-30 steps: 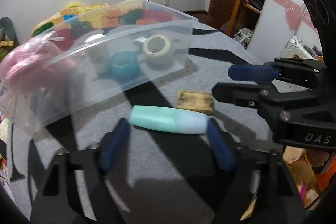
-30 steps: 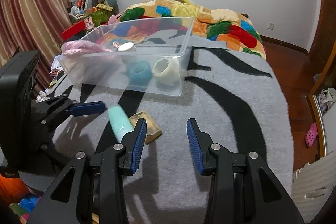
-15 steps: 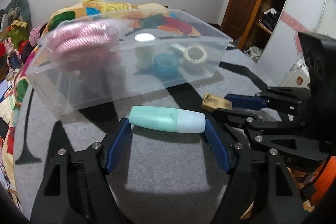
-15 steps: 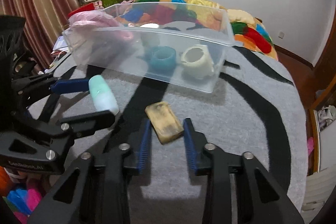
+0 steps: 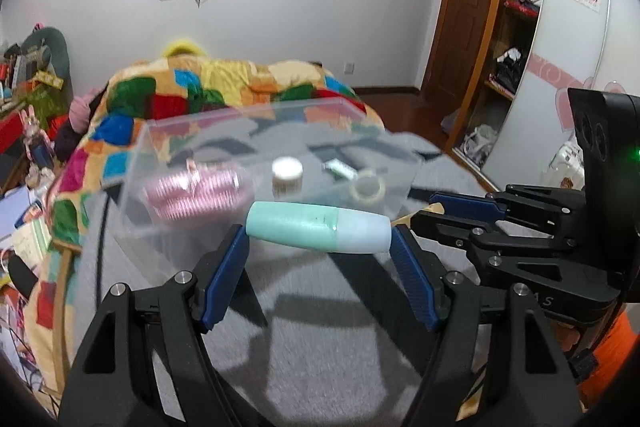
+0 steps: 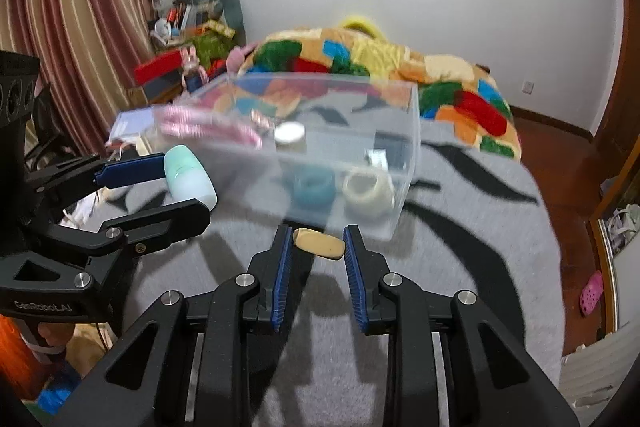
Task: Organize objects
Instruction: 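Grasp the mint-green bottle with the left tool while the right tool grasps the tan soap bar, then drop the green bottle into the box with the left tool while the right tool drops the soap in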
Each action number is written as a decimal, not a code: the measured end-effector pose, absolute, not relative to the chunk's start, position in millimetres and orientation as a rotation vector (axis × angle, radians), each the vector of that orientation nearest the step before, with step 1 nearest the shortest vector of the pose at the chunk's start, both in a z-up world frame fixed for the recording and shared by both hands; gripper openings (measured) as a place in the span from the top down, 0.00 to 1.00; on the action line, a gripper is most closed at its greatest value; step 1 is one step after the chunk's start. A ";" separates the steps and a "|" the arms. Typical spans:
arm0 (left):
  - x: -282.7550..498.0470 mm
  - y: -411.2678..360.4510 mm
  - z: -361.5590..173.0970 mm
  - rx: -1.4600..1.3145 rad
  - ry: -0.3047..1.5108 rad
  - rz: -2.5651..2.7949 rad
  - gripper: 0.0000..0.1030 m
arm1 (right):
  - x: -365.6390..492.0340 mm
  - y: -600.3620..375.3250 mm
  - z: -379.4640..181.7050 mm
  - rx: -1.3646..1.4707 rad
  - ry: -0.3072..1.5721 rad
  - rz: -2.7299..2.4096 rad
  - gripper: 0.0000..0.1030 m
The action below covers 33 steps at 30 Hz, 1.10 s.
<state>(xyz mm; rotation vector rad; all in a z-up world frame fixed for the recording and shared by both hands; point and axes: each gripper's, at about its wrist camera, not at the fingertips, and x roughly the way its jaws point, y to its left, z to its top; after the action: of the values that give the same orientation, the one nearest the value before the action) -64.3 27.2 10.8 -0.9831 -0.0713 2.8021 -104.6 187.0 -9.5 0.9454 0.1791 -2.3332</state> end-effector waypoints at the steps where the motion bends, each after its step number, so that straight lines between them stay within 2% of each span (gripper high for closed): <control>1: -65.6 26.5 15.8 -0.967 -0.065 2.813 0.30 | -105.4 187.1 -4.9 0.930 0.171 -2.341 0.77; 12: -111.0 10.2 38.7 -0.945 -0.041 2.902 0.30 | -139.6 169.5 24.3 0.843 0.109 -2.415 0.77; 22: -148.8 -15.4 5.0 -1.131 -0.095 2.898 0.30 | -181.1 143.6 -8.0 0.976 0.146 -2.387 0.77; 28: -146.0 -13.2 4.5 -1.137 -0.092 2.883 0.29 | -187.3 139.3 -13.9 1.005 0.147 -2.373 0.76; 31: -140.5 -13.7 8.7 -1.118 -0.098 2.881 0.29 | -187.0 137.8 -12.7 1.012 0.159 -2.369 0.71; 33: -134.6 -15.1 13.1 -1.096 -0.102 2.888 0.29 | -184.8 138.4 -10.2 1.004 0.151 -2.361 0.63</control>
<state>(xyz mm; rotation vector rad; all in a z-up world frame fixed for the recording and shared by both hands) -134.6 -15.1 13.1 -1.0957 -0.1023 2.8879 -184.8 138.4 -10.2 1.0043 0.1506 -2.3613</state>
